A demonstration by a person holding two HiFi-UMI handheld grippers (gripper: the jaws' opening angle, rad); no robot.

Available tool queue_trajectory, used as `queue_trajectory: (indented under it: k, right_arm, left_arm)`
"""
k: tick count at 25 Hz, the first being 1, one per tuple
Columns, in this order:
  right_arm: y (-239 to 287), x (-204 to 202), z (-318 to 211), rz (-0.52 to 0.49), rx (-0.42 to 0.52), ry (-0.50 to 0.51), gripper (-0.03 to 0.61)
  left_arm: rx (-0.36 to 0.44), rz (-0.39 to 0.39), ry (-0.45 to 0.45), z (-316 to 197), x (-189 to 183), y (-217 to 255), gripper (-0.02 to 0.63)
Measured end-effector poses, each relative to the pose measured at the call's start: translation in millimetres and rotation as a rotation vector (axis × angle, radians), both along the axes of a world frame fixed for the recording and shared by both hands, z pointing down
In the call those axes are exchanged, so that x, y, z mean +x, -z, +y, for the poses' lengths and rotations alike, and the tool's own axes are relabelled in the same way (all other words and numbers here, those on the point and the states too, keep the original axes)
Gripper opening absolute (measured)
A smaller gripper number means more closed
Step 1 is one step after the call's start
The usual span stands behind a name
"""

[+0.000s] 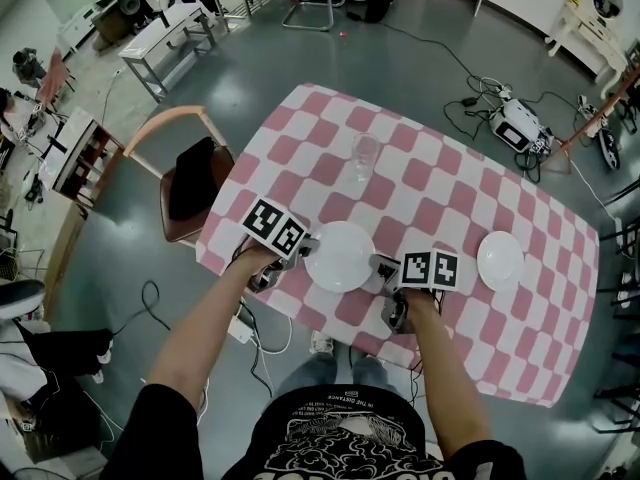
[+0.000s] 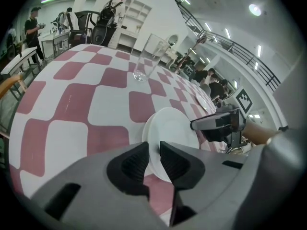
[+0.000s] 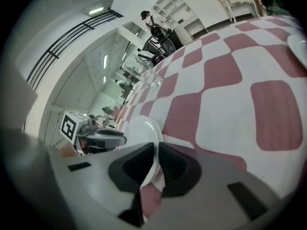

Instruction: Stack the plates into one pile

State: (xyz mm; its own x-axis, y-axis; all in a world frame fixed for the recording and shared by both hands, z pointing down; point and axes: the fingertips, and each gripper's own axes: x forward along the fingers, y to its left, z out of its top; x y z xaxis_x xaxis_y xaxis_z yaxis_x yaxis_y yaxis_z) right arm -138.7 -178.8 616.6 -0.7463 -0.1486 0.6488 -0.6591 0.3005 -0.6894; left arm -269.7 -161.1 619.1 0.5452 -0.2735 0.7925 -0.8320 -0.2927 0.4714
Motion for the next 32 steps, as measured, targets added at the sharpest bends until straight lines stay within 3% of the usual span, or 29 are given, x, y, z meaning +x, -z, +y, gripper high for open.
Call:
queue_trajectory:
  k: [10, 21, 32]
  right_arm:
    - [2.4, 0.0, -0.5, 0.025, 0.050, 0.022, 0.071]
    - [10.8, -4.2, 1.0, 0.035, 0.097, 0.070, 0.150]
    - [28.8, 3.3, -13.1, 0.020, 0.150, 0.045, 0.163]
  left_arm:
    - [0.041, -0.054, -0.049, 2.1, 4.1, 1.3, 0.107]
    - [0.059, -0.077, -0.040, 1.6, 3.1, 6.2, 0.161]
    - [0.125, -0.094, -0.019, -10.0, 2.9, 25.3, 0.178]
